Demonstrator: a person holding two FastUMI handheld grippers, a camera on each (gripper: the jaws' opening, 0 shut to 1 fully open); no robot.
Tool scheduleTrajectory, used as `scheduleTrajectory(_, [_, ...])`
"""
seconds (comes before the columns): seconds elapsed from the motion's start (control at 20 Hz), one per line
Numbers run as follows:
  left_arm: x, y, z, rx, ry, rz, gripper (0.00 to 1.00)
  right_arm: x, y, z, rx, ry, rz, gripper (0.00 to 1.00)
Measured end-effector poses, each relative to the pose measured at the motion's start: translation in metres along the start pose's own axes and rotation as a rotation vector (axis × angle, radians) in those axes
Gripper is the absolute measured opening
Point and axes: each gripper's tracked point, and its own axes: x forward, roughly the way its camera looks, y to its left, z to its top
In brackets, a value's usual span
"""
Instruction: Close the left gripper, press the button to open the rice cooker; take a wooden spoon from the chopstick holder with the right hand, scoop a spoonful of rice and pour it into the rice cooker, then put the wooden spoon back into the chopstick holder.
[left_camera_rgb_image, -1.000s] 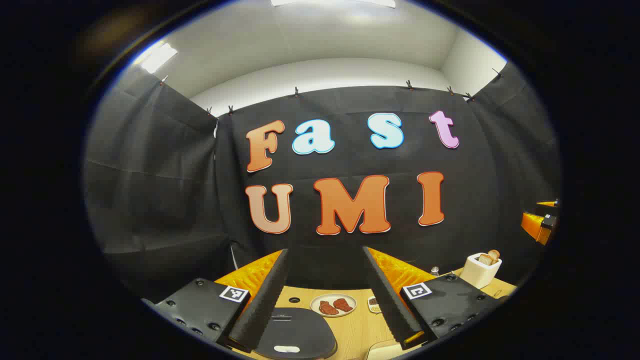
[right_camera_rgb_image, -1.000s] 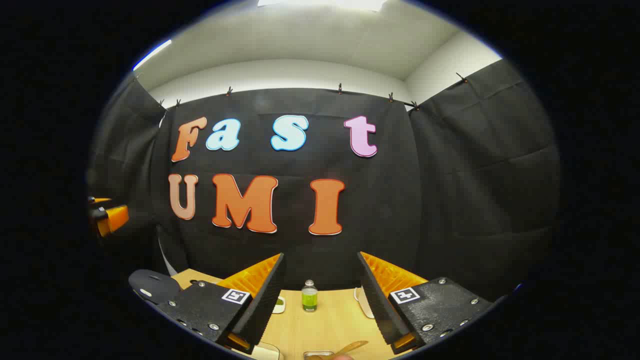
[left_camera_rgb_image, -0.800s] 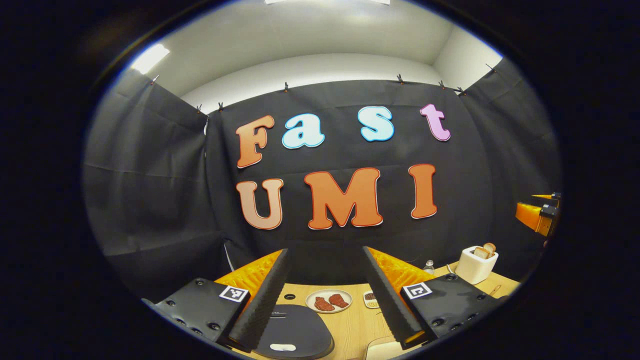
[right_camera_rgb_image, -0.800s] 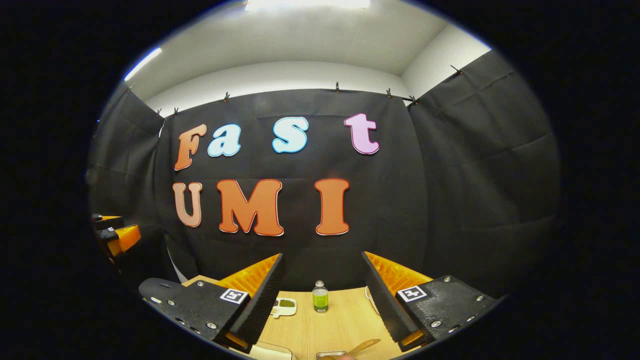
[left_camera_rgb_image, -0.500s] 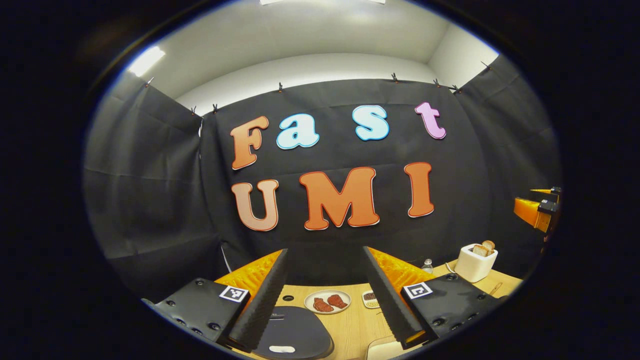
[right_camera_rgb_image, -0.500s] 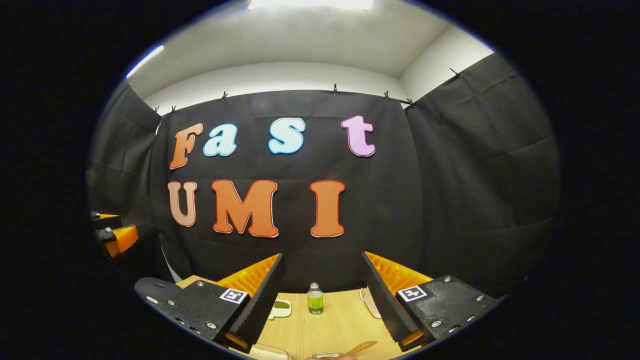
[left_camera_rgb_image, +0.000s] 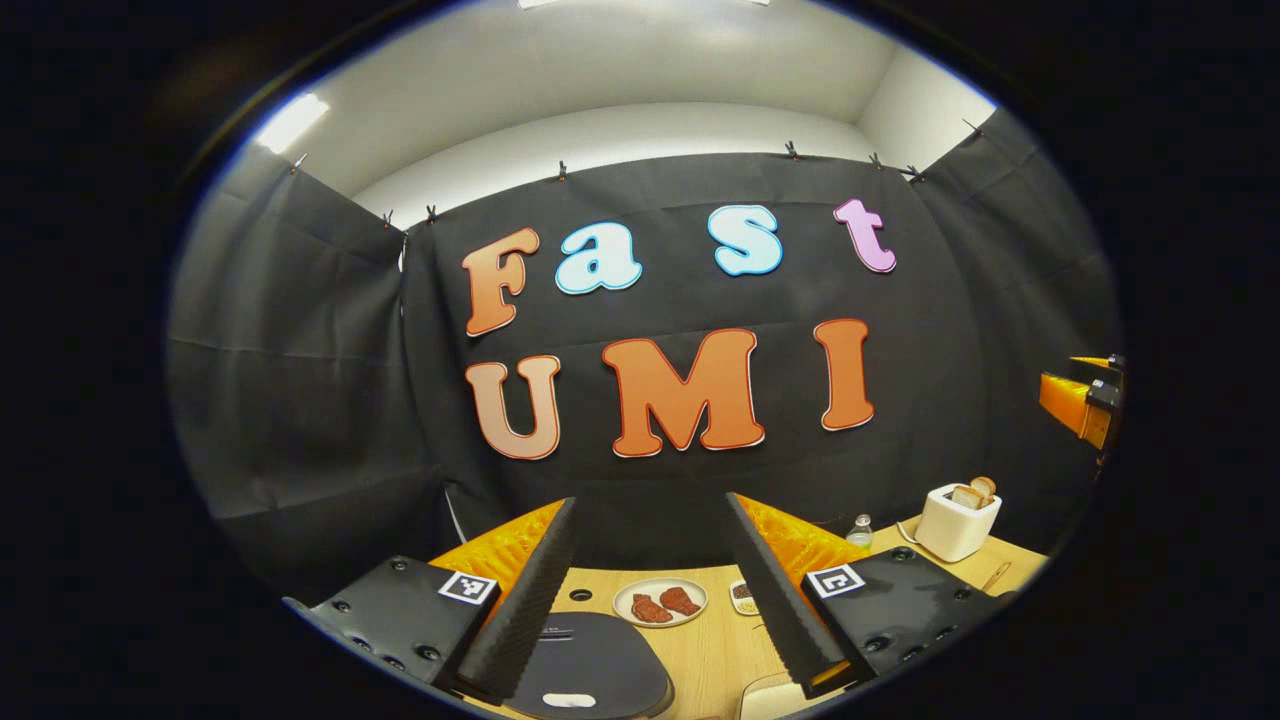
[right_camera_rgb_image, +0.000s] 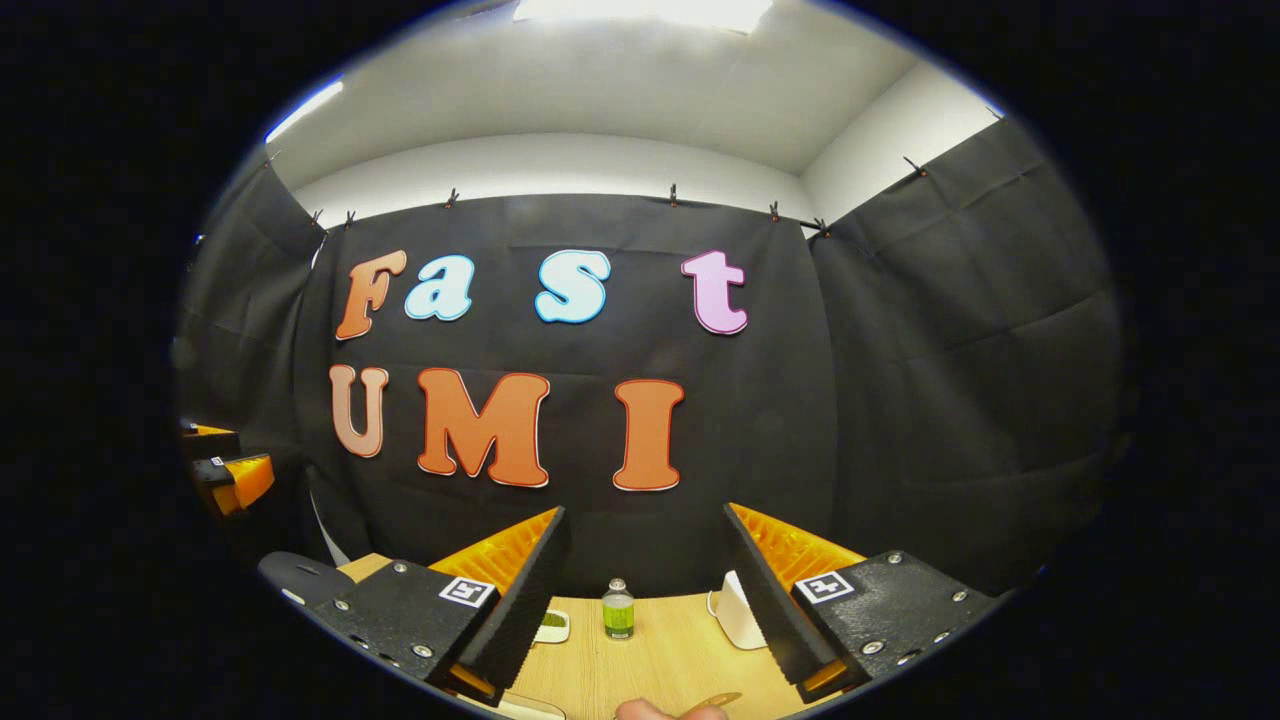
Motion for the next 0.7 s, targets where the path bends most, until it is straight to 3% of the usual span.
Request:
scheduleTrajectory(0.1, [0.005,0.011,-0.005,0.009,0.017,0.021,1.00,0.000,-0.007,0.009,-0.004,-0.045,-0.031,0.93])
scheduleTrajectory(0.15, [0.004,0.017,-0.007,0.008,0.026,0.035,0.89,0.000,-0.009,0.008,-0.003,-0.044,-0.035,0.93])
scheduleTrajectory(0.2, [0.006,0.023,-0.009,0.003,0.033,0.037,0.92,-0.001,-0.008,0.006,0.000,-0.038,-0.035,0.93])
scheduleTrajectory(0.4, [0.013,0.051,-0.019,0.018,0.076,0.089,0.32,0.002,-0.012,-0.004,0.005,0.002,-0.043,0.93])
scheduleTrajectory(0.5, [0.021,0.047,-0.039,-0.008,0.152,0.060,0.07,0.003,-0.011,-0.009,-0.004,0.021,-0.041,0.93])
scheduleTrajectory(0.65, [0.028,0.060,-0.089,-0.064,0.362,0.080,0.08,0.002,-0.012,-0.014,-0.029,0.038,-0.037,0.93])
scheduleTrajectory(0.7, [0.028,0.062,-0.105,-0.084,0.437,0.079,0.03,0.002,-0.012,-0.016,-0.034,0.043,-0.038,0.93])
